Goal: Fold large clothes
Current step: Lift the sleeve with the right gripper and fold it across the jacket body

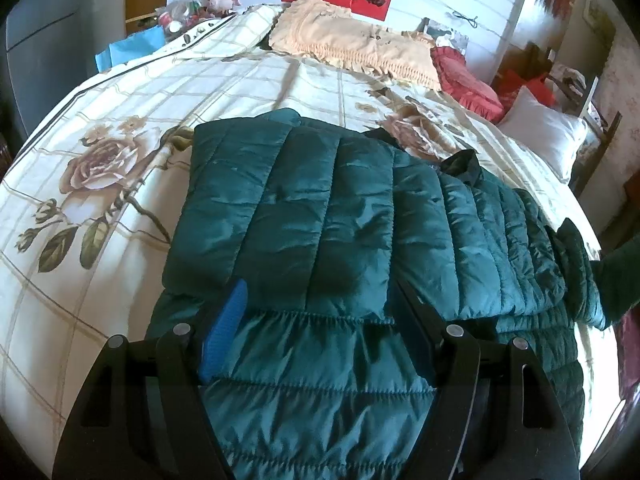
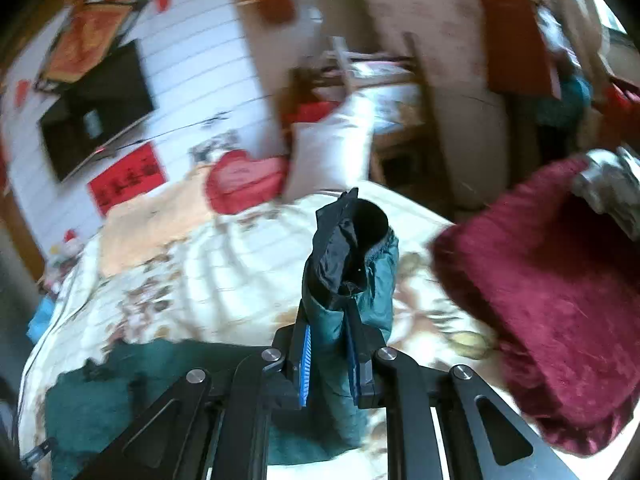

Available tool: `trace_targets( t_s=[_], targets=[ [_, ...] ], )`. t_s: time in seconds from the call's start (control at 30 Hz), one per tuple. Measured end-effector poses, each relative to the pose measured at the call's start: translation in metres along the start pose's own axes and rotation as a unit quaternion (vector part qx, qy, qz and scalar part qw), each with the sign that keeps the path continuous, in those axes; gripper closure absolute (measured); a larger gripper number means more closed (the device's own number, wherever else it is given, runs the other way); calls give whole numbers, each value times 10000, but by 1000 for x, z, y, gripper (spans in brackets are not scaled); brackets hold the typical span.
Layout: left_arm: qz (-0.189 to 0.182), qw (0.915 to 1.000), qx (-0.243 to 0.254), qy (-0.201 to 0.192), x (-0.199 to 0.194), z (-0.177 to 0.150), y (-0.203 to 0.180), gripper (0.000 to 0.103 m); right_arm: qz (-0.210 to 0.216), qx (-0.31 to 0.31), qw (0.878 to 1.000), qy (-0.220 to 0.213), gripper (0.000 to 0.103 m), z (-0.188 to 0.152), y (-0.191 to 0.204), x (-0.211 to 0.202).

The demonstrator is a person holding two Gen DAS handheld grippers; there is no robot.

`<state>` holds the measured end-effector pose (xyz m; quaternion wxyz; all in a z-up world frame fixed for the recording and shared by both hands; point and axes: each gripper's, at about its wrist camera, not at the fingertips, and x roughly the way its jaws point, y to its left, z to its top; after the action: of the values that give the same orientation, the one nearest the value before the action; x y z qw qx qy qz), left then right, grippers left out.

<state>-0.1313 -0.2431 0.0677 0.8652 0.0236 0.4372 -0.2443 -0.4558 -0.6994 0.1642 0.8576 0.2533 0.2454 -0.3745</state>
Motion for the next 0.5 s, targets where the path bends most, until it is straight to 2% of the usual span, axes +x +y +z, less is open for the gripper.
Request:
trace_targets(
  t_s=[0.17, 0.27, 0.5],
  targets=[
    [-49, 10000, -52, -34, -4, 0, 4, 30, 641, -525, 9963, 215, 90, -7, 66, 4],
    [-73, 9999, -92, -58, -6, -1, 7, 30, 1144, -775, 9894, 451, 90, -18, 109, 10],
    [-105, 9999, -95, -78, -9, -4, 12, 30, 1805, -1113, 9729, 925, 91, -50, 187, 34]
  ],
)
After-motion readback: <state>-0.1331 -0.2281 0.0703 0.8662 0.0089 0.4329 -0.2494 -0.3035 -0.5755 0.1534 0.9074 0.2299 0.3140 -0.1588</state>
